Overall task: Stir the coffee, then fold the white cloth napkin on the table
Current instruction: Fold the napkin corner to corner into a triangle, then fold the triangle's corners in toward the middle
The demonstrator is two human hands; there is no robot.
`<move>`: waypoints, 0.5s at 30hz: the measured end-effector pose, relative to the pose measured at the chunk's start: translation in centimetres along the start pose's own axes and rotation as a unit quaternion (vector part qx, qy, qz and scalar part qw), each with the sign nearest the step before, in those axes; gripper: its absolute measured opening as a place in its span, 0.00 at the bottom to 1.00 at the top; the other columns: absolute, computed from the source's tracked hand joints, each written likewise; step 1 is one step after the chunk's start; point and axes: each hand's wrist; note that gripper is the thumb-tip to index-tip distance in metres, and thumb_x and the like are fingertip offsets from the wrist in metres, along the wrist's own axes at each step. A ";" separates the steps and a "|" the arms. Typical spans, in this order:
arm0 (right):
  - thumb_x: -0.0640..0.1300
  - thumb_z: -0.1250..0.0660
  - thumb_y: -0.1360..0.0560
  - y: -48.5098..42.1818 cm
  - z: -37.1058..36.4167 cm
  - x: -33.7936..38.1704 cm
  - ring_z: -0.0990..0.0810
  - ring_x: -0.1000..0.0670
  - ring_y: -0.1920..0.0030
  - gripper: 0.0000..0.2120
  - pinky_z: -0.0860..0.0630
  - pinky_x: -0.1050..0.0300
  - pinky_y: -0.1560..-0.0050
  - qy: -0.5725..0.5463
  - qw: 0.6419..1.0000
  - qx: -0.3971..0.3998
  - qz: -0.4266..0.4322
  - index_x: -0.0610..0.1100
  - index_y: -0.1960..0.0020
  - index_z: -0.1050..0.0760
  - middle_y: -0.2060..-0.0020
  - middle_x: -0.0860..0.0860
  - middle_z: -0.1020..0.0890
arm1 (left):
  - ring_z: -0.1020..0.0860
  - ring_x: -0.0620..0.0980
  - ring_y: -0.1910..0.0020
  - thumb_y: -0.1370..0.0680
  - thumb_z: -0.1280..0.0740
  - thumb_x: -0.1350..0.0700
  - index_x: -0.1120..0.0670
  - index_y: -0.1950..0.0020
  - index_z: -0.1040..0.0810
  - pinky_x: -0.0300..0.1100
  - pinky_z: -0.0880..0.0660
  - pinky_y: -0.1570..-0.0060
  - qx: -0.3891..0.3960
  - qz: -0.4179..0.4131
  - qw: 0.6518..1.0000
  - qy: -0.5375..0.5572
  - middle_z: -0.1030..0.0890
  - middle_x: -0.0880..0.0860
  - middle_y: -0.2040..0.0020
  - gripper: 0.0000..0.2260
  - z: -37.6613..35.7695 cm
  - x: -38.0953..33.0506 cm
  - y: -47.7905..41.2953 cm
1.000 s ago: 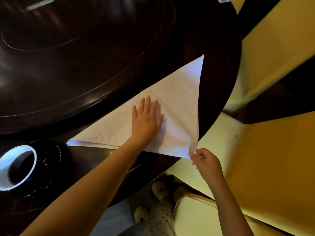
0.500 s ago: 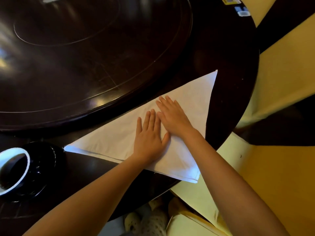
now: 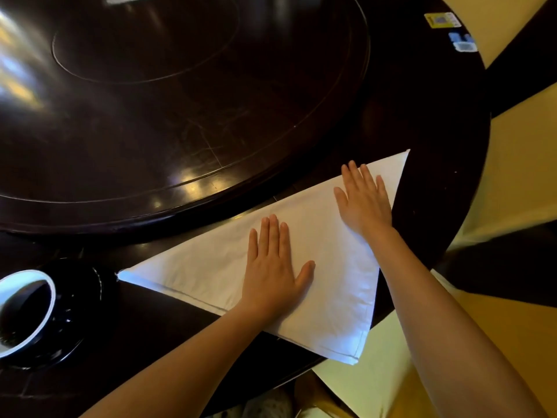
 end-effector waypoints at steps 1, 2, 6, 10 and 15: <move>0.54 0.58 0.19 0.1 0.1 0.3 0.57 0.48 0.24 0.27 0.59 0.47 0.26 -0.004 1.000 -0.008 -0.006 0.46 0.24 0.57 0.23 0.49 0.53 | 0.71 0.51 0.28 0.25 0.58 0.34 0.55 0.27 0.66 0.50 0.68 0.30 0.000 0.001 1.000 0.002 0.67 0.54 0.25 0.36 0.1 0.0 0.0; 0.54 0.59 0.19 0.5 0.3 0.7 0.57 0.48 0.24 0.26 0.59 0.46 0.26 -0.012 1.000 -0.019 0.000 0.46 0.24 0.57 0.23 0.49 0.53 | 0.71 0.50 0.28 0.25 0.58 0.34 0.55 0.27 0.67 0.50 0.68 0.30 0.002 0.000 1.000 0.003 0.67 0.54 0.26 0.36 0.1 0.0 0.0; 0.54 0.64 0.23 3.3 1.2 4.9 0.55 0.52 0.24 0.29 0.60 0.52 0.27 -0.076 0.967 0.011 0.242 0.47 0.24 0.52 0.24 0.50 0.49 | 0.64 0.52 0.26 0.23 0.59 0.39 0.57 0.25 0.58 0.50 0.65 0.29 -0.018 -0.027 0.999 0.025 0.60 0.56 0.24 0.32 0.1 0.1 -0.1; 0.56 0.68 0.27 3.8 0.1 7.1 0.55 0.53 0.24 0.33 0.61 0.53 0.27 -0.044 0.942 0.072 0.325 0.48 0.24 0.52 0.23 0.52 0.50 | 0.51 0.50 0.24 0.23 0.61 0.45 0.56 0.25 0.44 0.46 0.55 0.26 -0.074 -0.006 0.989 0.128 0.47 0.54 0.24 0.29 1.3 1.7 -0.5; 0.55 0.68 0.25 3.1 -0.7 7.1 0.53 0.53 0.24 0.31 0.59 0.51 0.27 -0.008 0.964 0.026 0.265 0.50 0.24 0.53 0.23 0.54 0.49 | 0.59 0.45 0.25 0.22 0.63 0.44 0.49 0.25 0.53 0.50 0.59 0.26 -0.053 0.029 0.998 0.025 0.53 0.48 0.23 0.26 1.7 6.0 -0.2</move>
Point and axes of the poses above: each hand's wrist, its own y-axis away from the middle knuckle, its own z-axis out of the back of the hand, x = y × z
